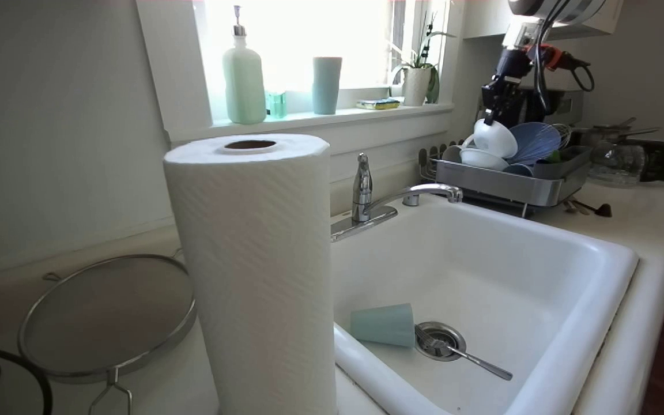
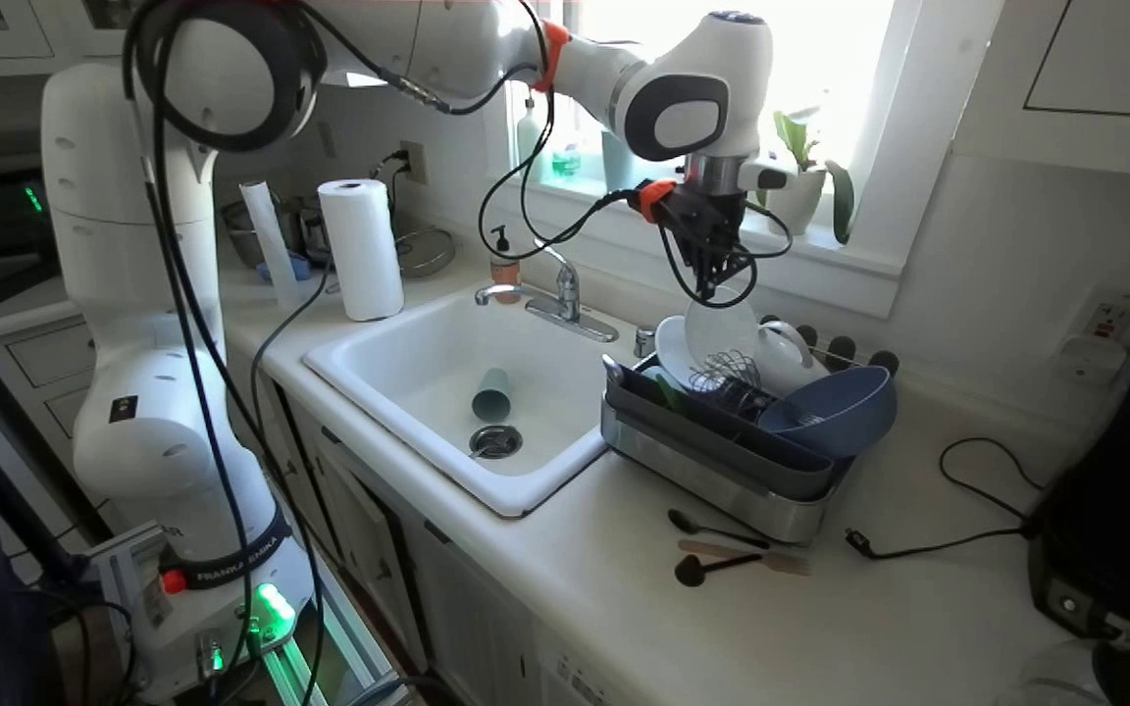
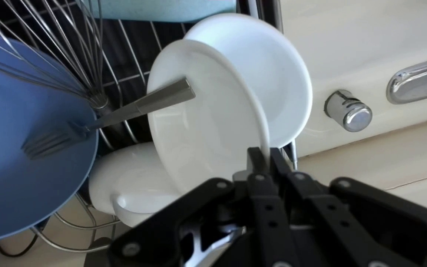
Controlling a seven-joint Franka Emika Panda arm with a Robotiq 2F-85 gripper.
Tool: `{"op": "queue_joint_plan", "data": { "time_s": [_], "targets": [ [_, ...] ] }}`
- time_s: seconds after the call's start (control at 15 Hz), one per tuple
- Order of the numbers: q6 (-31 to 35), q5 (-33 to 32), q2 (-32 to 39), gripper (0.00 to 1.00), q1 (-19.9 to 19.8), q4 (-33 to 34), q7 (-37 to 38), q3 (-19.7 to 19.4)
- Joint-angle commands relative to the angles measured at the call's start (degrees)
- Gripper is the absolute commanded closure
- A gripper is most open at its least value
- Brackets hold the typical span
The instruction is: Remove a white plate from the dishes drying rack and place it in the sink
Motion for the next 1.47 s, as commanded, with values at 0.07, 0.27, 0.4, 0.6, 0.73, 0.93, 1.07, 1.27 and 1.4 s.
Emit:
{"op": "queue_joint_plan", "data": {
  "time_s": [0.07, 0.27, 0.4, 0.6, 0.73, 0.93, 1.07, 1.27, 1.4],
  "targets": [
    [-1.1, -0.6, -3.3, 0.98, 1.2, -1.5, 1.3, 0.0],
    [-0.9, -1.2, -5.2, 0.98, 2.9, -3.4, 0.3, 0.7],
    [-0.7, -1.5, -5.9, 0.98, 4.2, -4.4, -0.2, 1.3],
    [-0.3, -3.3, -7.3, 0.98, 6.7, -6.5, -0.2, 2.4],
    [-0.4, -5.9, -8.1, 0.98, 8.4, -7.7, 0.6, 3.0],
    [-0.2, -10.9, -9.0, 0.98, 10.6, -9.6, 1.9, 3.7],
    [-0.3, -13.8, -9.2, 0.98, 11.6, -10.9, 2.4, 4.1],
    [0.2, -16.4, -8.9, 0.98, 12.6, -13.2, 1.7, 4.8],
    [1.9, -18.1, -9.0, 0.98, 13.1, -15.8, 1.0, 5.3]
  ]
}}
